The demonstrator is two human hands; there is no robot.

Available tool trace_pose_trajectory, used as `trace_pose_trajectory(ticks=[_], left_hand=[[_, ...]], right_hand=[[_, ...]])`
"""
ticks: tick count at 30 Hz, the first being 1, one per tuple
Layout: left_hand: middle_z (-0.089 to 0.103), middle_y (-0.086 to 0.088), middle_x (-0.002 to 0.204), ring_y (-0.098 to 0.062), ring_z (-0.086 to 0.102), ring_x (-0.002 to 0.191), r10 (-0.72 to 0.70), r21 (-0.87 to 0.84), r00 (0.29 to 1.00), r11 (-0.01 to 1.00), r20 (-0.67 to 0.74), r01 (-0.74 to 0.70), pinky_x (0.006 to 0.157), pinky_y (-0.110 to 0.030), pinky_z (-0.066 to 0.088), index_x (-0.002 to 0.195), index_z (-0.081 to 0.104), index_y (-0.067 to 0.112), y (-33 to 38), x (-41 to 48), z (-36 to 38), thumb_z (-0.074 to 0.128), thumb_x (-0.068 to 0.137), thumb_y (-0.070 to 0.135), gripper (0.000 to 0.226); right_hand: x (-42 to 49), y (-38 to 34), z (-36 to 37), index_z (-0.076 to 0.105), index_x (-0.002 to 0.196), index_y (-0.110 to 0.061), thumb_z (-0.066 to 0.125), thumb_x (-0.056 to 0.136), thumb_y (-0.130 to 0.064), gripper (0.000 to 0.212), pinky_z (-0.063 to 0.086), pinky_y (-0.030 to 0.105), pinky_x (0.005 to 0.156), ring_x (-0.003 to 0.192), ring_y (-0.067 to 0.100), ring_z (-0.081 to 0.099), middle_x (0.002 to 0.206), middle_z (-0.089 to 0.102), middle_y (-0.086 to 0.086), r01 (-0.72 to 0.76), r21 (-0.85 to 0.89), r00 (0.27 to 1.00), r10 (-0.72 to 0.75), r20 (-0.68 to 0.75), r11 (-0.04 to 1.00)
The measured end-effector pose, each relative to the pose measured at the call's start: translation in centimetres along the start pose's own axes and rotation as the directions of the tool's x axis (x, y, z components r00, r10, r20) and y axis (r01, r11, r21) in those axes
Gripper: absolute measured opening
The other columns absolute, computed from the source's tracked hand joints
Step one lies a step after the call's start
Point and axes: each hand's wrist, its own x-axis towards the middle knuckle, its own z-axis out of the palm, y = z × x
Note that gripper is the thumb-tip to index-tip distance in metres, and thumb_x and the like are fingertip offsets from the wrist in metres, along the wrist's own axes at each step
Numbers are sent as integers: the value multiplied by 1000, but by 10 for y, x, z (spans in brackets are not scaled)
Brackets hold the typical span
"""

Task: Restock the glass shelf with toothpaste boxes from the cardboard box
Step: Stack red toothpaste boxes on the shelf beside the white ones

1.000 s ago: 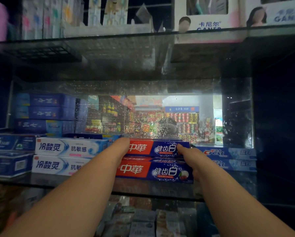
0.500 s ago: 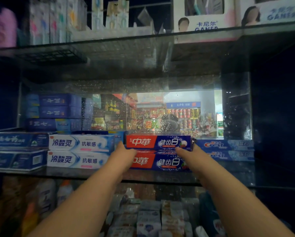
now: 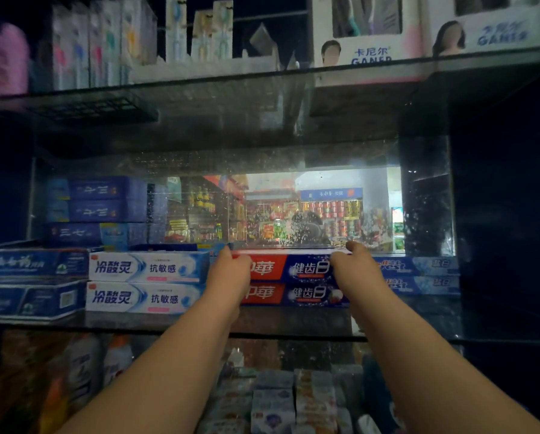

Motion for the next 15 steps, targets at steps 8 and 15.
trace_pose_trajectory(ticks=[8, 15], left_hand=[[63, -9, 104, -24, 62, 87, -100, -98, 995, 990, -4, 100, 74, -36, 53, 135, 43, 15, -24, 22, 5, 37, 103, 28, 36], [64, -7, 100, -24, 63, 86, -54, -133, 998, 989, 31, 57, 69, -33, 53, 123, 52, 21, -25, 30, 2, 36, 103, 27, 26]], right_hand=[[18, 20, 2, 22, 150, -16, 38, 103, -30, 51, 33, 19, 44, 74, 11, 52, 129, 52, 13, -53, -35, 998, 55, 40, 998], [34, 29, 4, 40, 138, -17, 40, 102, -34, 40, 38, 24, 50, 79, 14, 55, 119, 57, 9, -25, 6, 998, 25, 60, 1000]])
